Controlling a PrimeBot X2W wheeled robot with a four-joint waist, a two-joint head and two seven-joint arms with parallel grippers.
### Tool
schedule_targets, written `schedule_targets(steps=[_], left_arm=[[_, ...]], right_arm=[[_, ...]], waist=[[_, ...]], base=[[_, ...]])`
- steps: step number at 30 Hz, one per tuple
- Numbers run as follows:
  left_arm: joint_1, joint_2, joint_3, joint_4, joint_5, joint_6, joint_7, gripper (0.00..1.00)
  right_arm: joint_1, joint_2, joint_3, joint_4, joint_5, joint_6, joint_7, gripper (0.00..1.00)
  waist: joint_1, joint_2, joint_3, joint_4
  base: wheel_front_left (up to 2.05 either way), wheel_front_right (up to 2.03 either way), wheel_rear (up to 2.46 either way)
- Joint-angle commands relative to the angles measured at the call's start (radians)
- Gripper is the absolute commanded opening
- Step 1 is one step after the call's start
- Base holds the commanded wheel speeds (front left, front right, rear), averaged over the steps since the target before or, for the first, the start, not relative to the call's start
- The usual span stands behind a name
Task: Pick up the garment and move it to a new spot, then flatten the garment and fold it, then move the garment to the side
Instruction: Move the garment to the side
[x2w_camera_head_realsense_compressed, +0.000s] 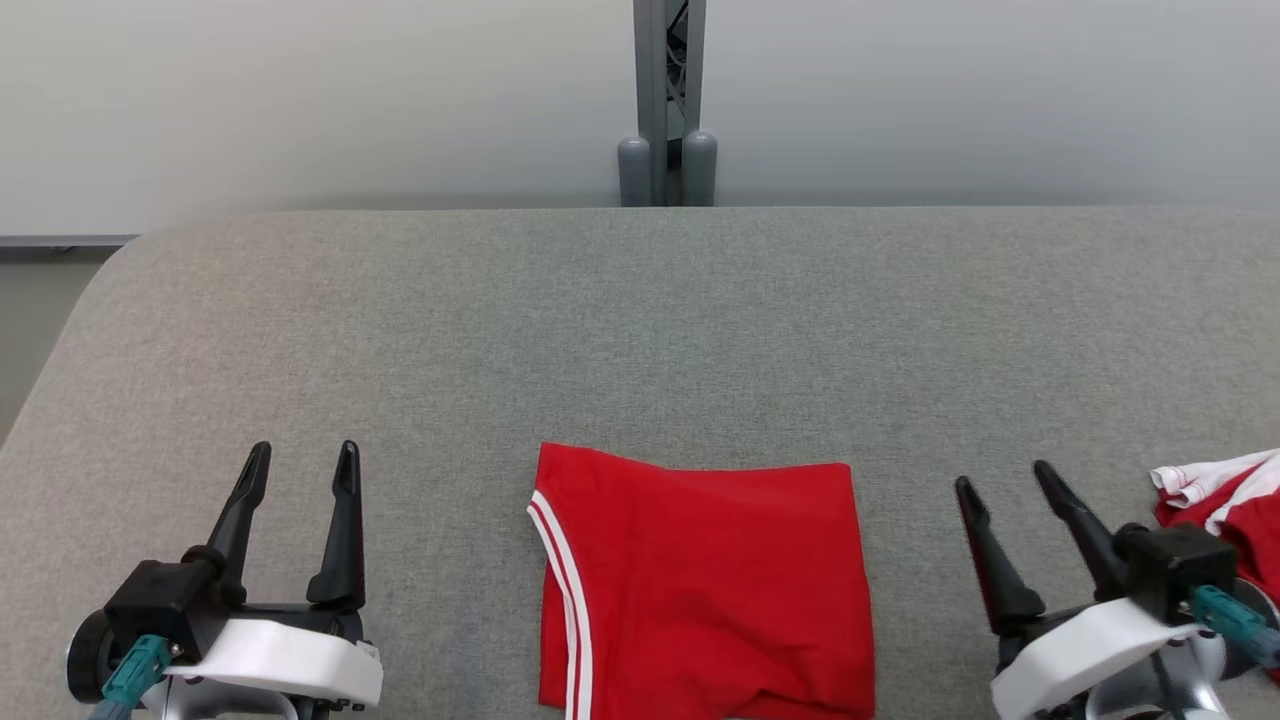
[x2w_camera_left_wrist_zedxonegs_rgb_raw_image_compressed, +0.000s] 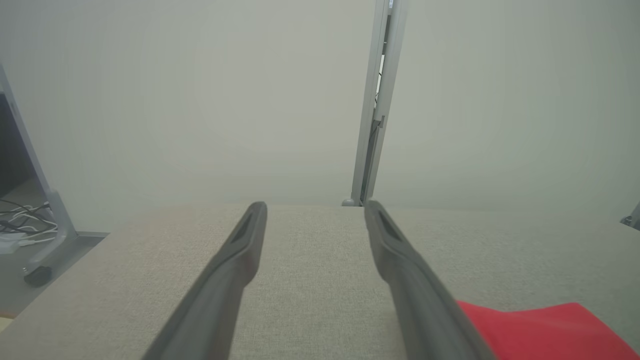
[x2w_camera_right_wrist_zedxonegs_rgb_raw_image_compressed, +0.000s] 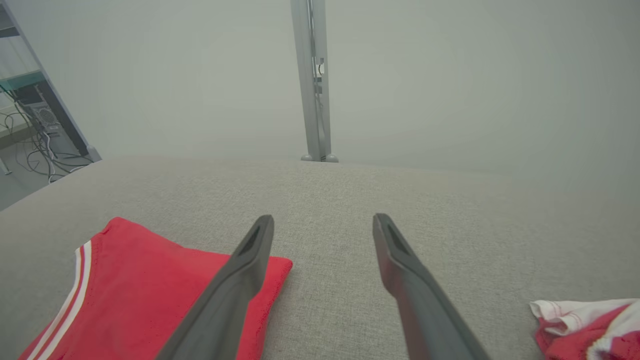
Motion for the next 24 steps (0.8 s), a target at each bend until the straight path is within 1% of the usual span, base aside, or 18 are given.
schedule_targets(steps=[1, 5, 8, 14, 17, 18, 19, 24], left_arm=[[-0.014, 0.000, 0.000, -0.004, 0.004, 0.004, -0.005, 1.00], [-0.025, -0.009, -0.009, 0.003, 0.001, 0.000, -0.011, 1.00], [-0.034, -0.011, -0.010, 0.017, -0.010, -0.010, -0.015, 1.00], [-0.055, -0.020, -0.014, 0.040, -0.019, -0.020, -0.030, 1.00], [-0.067, -0.024, -0.016, 0.051, -0.020, -0.028, -0.036, 1.00], [-0.067, -0.024, -0.016, 0.051, -0.020, -0.028, -0.036, 1.00], [-0.073, -0.024, -0.015, 0.057, -0.021, -0.026, -0.039, 1.00], [-0.082, -0.026, -0.014, 0.069, -0.020, -0.032, -0.045, 1.00]], right_arm=[[-0.015, -0.012, 0.027, 0.014, 0.004, 0.000, 0.016, 1.00], [-0.032, -0.027, 0.099, 0.070, 0.021, 0.000, 0.046, 1.00], [-0.043, -0.033, 0.140, 0.127, 0.036, 0.000, 0.059, 1.00], [-0.062, -0.034, 0.215, 0.257, 0.069, 0.000, 0.097, 1.00], [-0.075, -0.028, 0.231, 0.307, 0.079, 0.000, 0.107, 1.00], [-0.075, -0.028, 0.231, 0.307, 0.079, 0.000, 0.107, 1.00], [-0.078, -0.020, 0.240, 0.336, 0.089, 0.000, 0.115, 1.00], [-0.097, -0.004, 0.258, 0.375, 0.111, 0.000, 0.108, 1.00]], waist=[[0.0000, 0.0000, 0.012, 0.013], [0.0000, 0.0000, 0.029, 0.038], [0.0000, 0.0000, 0.042, 0.052], [0.0000, 0.0000, 0.071, 0.066], [0.0000, 0.0000, 0.083, 0.068], [0.0000, 0.0000, 0.083, 0.068], [0.0000, 0.0000, 0.088, 0.067], [0.0000, 0.0000, 0.096, 0.062]], base=[[0.00, 0.00, 0.00], [0.00, 0.00, 0.00], [0.00, 0.00, 0.00], [0.00, 0.00, 0.00], [0.00, 0.00, 0.00], [0.00, 0.00, 0.00], [0.00, 0.00, 0.00], [0.00, 0.00, 0.00]])
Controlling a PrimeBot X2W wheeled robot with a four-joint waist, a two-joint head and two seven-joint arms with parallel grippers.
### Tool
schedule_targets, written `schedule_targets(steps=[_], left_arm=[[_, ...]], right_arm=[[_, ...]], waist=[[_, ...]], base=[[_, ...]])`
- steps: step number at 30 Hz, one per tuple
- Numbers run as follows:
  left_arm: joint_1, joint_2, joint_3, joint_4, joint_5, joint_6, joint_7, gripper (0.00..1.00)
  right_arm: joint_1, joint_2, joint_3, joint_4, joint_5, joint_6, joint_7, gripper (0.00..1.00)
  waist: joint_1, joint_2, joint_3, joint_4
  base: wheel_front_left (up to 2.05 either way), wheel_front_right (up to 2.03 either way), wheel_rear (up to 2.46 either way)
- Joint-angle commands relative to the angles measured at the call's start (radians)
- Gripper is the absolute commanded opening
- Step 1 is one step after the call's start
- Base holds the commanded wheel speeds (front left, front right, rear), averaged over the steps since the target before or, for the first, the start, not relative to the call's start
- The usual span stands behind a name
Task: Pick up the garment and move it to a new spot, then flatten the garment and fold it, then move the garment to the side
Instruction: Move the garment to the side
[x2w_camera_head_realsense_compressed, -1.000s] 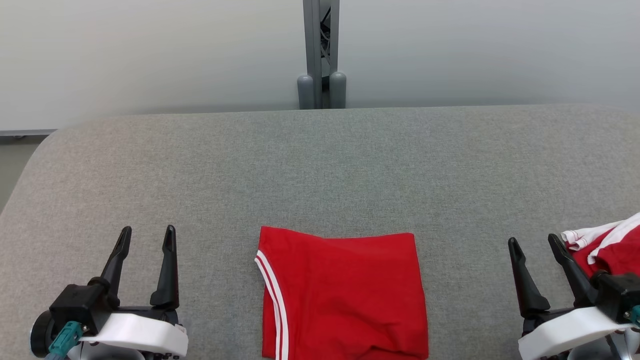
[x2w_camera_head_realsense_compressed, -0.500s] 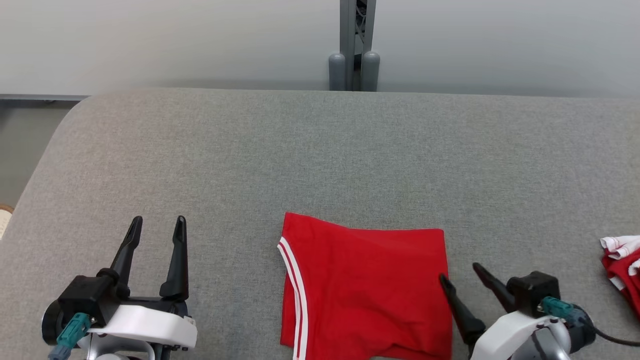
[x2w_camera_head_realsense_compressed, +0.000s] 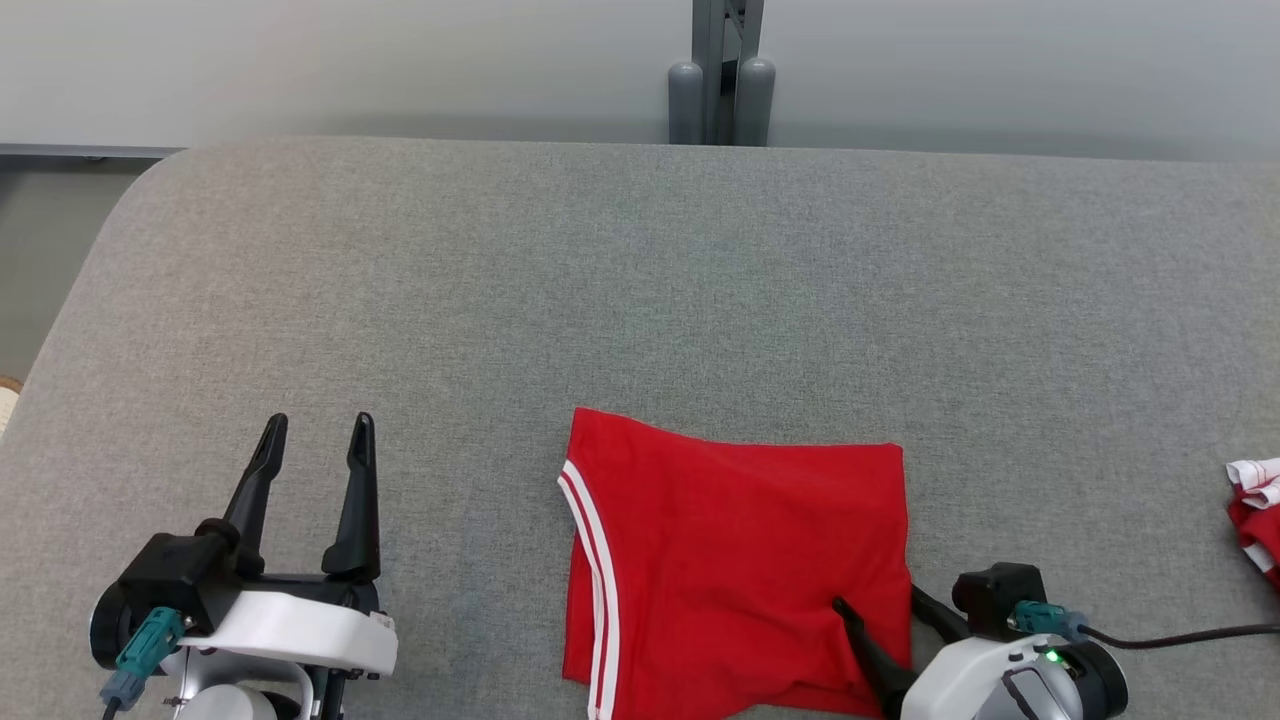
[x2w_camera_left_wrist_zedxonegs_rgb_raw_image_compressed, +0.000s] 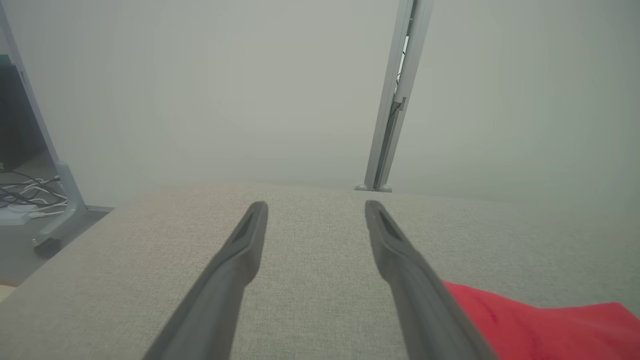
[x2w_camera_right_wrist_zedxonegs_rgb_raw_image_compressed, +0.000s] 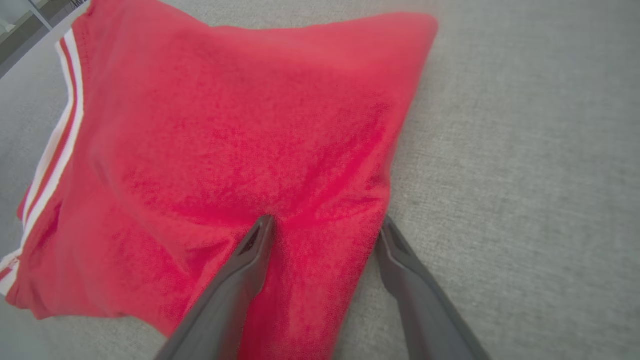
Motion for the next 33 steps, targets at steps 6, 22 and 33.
schedule_targets(steps=[6, 22, 33], left_arm=[[-0.027, 0.002, 0.002, 0.014, -0.004, -0.008, -0.011, 1.00], [-0.043, 0.048, 0.012, -0.043, 0.015, -0.003, 0.001, 1.00], [-0.105, 0.098, -0.003, -0.104, 0.037, -0.016, 0.058, 1.00]], right_arm=[[-0.034, 0.010, 0.038, 0.028, 0.022, 0.000, -0.031, 0.00], [-0.029, -0.065, -0.055, -0.095, -0.095, -0.001, -0.082, 0.00], [-0.054, -0.079, -0.144, -0.179, -0.146, -0.001, -0.093, 0.00]], waist=[[0.0000, 0.0000, 0.005, -0.010], [0.0000, 0.0000, 0.055, -0.259], [0.0000, 0.0000, 0.145, -0.430]], base=[[0.00, 0.00, 0.00], [0.00, 0.00, 0.00], [0.00, 0.00, 0.00]])
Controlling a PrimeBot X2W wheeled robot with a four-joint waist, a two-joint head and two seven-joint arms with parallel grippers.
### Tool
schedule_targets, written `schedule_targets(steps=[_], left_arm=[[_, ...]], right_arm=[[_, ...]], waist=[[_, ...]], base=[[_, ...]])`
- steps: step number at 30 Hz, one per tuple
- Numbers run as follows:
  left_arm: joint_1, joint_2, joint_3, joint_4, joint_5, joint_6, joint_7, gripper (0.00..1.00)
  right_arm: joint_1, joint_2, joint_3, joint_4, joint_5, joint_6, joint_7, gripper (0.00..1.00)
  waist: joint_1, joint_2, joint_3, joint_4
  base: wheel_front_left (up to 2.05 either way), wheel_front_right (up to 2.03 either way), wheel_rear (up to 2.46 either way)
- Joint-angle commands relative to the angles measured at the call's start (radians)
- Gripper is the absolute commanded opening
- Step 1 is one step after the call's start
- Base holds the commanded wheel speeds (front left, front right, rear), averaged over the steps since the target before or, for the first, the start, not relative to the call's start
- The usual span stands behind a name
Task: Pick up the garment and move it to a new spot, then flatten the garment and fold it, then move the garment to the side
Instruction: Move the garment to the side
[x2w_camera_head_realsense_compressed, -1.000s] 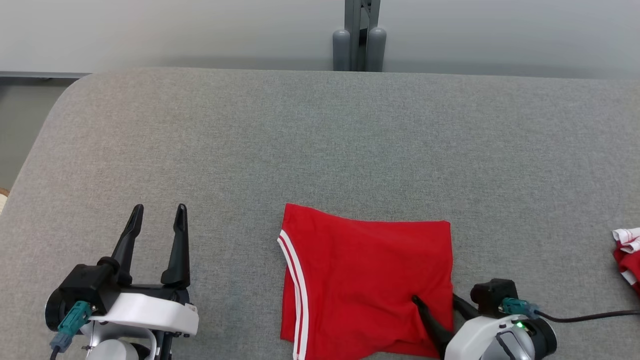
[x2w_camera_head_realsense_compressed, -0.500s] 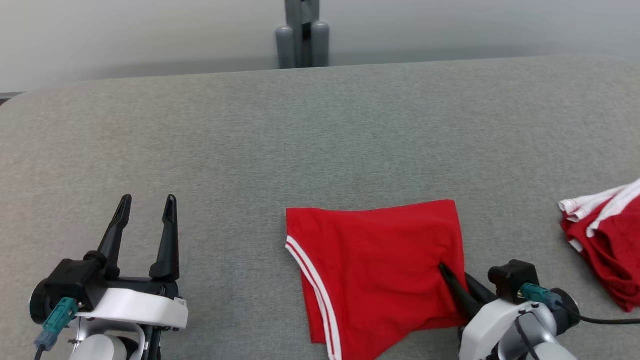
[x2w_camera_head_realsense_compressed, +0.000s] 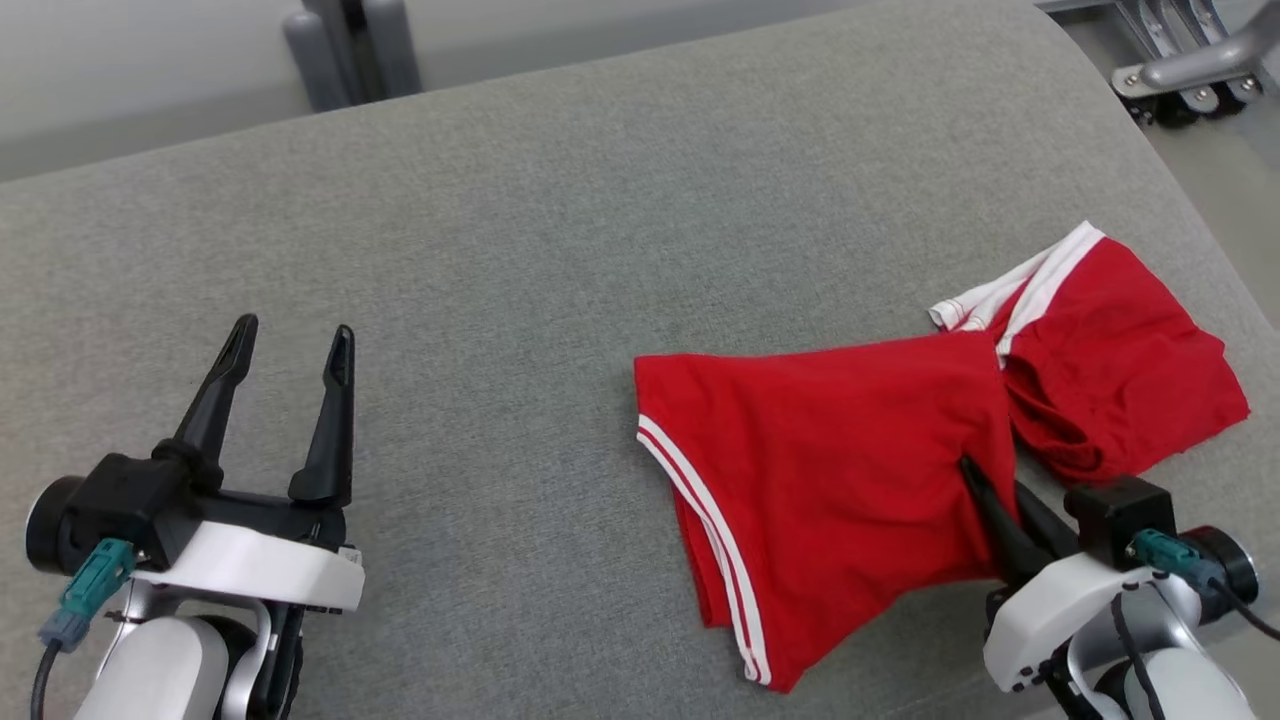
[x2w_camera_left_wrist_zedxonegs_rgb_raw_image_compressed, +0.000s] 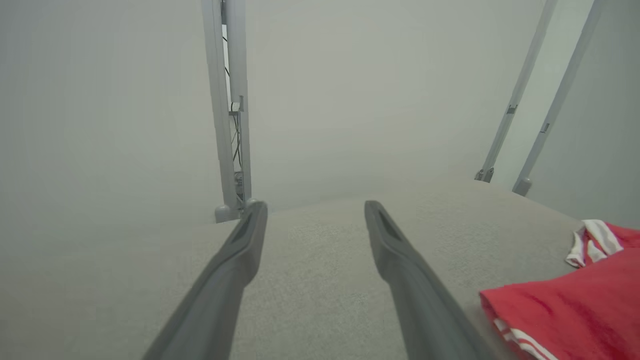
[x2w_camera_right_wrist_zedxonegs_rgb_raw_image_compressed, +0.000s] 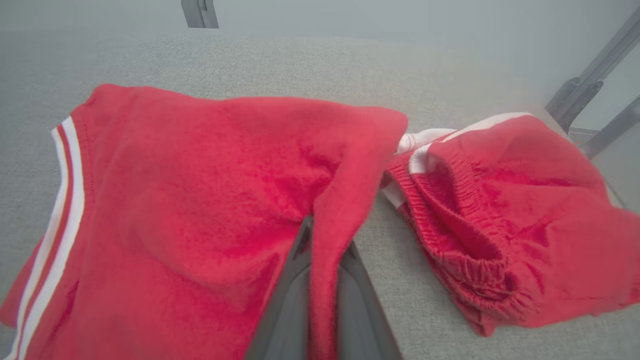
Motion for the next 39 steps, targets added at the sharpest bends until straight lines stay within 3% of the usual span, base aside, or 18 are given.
schedule_targets(steps=[1, 11, 19, 24, 26, 36, 39], left_arm=[[-0.028, 0.011, -0.003, -0.010, 0.011, -0.005, 0.011, 1.00], [-0.082, 0.028, -0.019, -0.026, 0.023, -0.017, 0.031, 1.00], [-0.116, 0.028, -0.035, -0.013, 0.024, -0.031, 0.026, 1.00], [-0.122, 0.032, -0.030, -0.003, 0.018, -0.029, 0.017, 1.00], [-0.124, 0.032, -0.031, 0.000, 0.017, -0.029, 0.016, 1.00], [-0.129, 0.032, -0.031, 0.019, 0.006, -0.031, 0.002, 1.00], [-0.109, 0.027, -0.031, 0.037, -0.001, -0.027, -0.006, 1.00]], right_arm=[[-0.029, -0.008, -0.010, -0.015, -0.013, -0.001, -0.012, 0.00], [-0.179, -0.076, -0.123, -0.052, -0.035, -0.001, -0.012, 0.00], [-0.295, -0.194, -0.225, 0.013, -0.038, -0.001, 0.040, 0.00], [-0.331, -0.228, -0.239, 0.058, -0.080, -0.001, 0.025, 0.01], [-0.344, -0.223, -0.240, 0.087, -0.095, -0.001, 0.016, 1.00], [-0.352, -0.152, -0.302, 0.186, -0.145, -0.001, -0.043, 1.00], [-0.315, -0.079, -0.341, 0.147, -0.104, -0.001, -0.105, 1.00]], waist=[[0.0000, 0.0000, 0.052, -0.047], [0.0000, 0.0000, 0.109, -0.068], [0.0000, 0.0000, 0.139, -0.048], [0.0000, 0.0000, 0.152, -0.044], [0.0000, 0.0000, 0.156, -0.045], [0.0000, 0.0000, 0.150, -0.031], [0.0000, 0.0000, 0.117, -0.017]], base=[[0.00, 0.00, 0.00], [0.00, 0.00, 0.00], [0.00, 0.00, 0.00], [0.00, 0.00, 0.00], [0.00, 0.00, 0.00], [0.00, 0.00, 0.00], [0.00, 0.00, 0.00]])
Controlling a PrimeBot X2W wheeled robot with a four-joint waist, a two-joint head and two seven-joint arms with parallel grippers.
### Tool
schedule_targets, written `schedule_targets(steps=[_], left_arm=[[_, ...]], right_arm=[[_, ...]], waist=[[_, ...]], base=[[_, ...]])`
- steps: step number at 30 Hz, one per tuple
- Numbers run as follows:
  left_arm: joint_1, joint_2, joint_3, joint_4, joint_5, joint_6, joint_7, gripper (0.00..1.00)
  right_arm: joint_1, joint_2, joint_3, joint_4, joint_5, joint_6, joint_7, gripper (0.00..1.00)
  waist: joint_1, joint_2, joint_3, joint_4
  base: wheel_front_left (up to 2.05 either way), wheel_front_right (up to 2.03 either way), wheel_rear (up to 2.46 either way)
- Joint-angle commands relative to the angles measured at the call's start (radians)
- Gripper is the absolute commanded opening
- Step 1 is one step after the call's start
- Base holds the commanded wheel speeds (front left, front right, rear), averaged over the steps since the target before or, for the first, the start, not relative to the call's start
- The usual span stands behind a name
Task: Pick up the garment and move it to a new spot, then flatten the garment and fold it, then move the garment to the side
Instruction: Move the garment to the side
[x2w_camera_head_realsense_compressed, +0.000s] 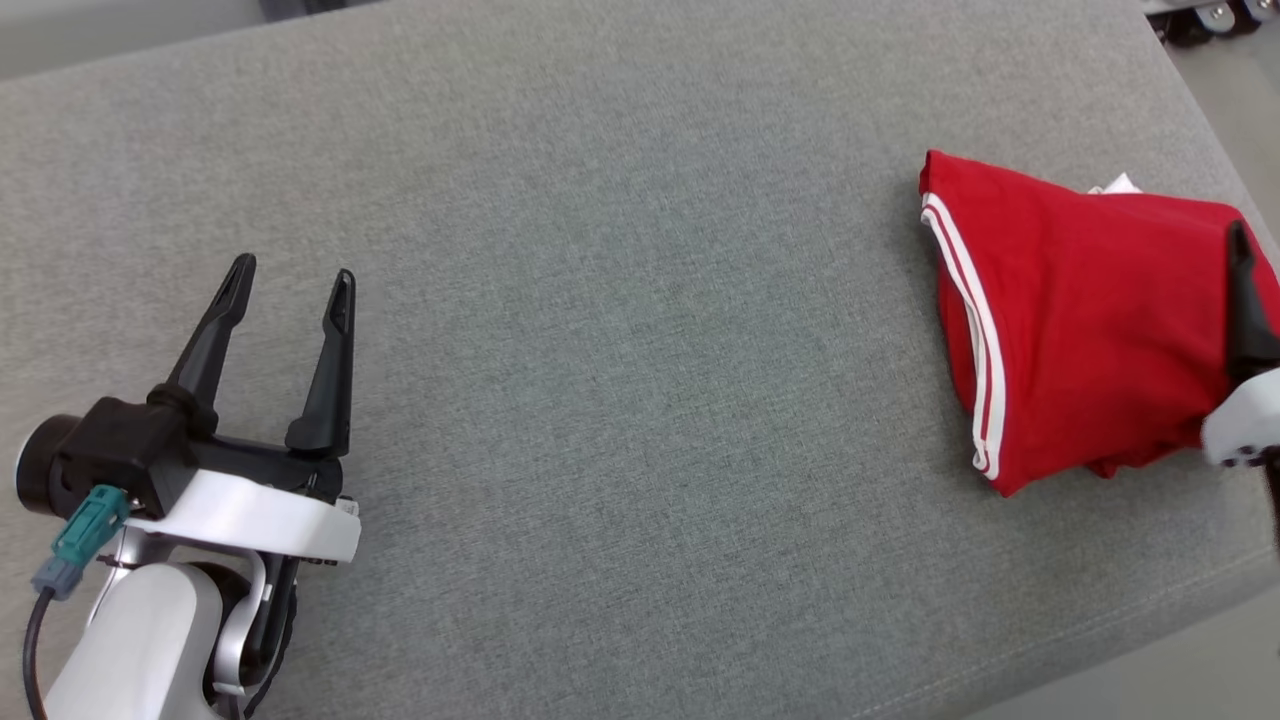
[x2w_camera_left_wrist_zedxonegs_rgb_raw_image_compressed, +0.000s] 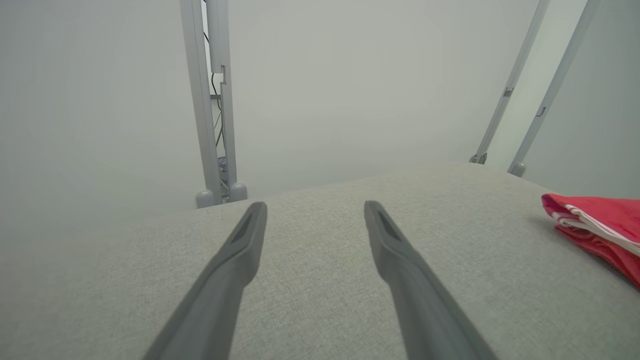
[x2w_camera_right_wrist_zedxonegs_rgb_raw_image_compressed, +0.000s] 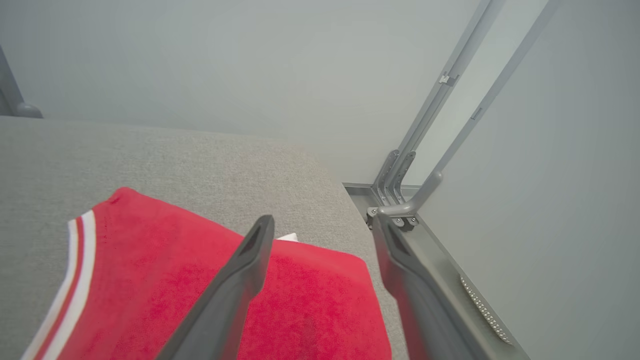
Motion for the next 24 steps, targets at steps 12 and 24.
schedule_targets(steps=[12, 24], left_arm=[[0.053, -0.017, 0.021, 0.016, -0.016, 0.031, -0.044, 1.00], [0.119, -0.035, 0.052, 0.007, -0.035, 0.050, -0.071, 1.00]], right_arm=[[0.115, 0.151, 0.079, -0.292, 0.100, 0.000, -0.104, 1.00], [0.210, 0.193, 0.235, -0.335, 0.141, 0.000, -0.084, 1.00]], waist=[[0.0000, 0.0000, -0.123, 0.107], [0.0000, 0.0000, -0.225, 0.235]], base=[[0.00, 0.00, 0.00], [0.00, 0.00, 0.00]])
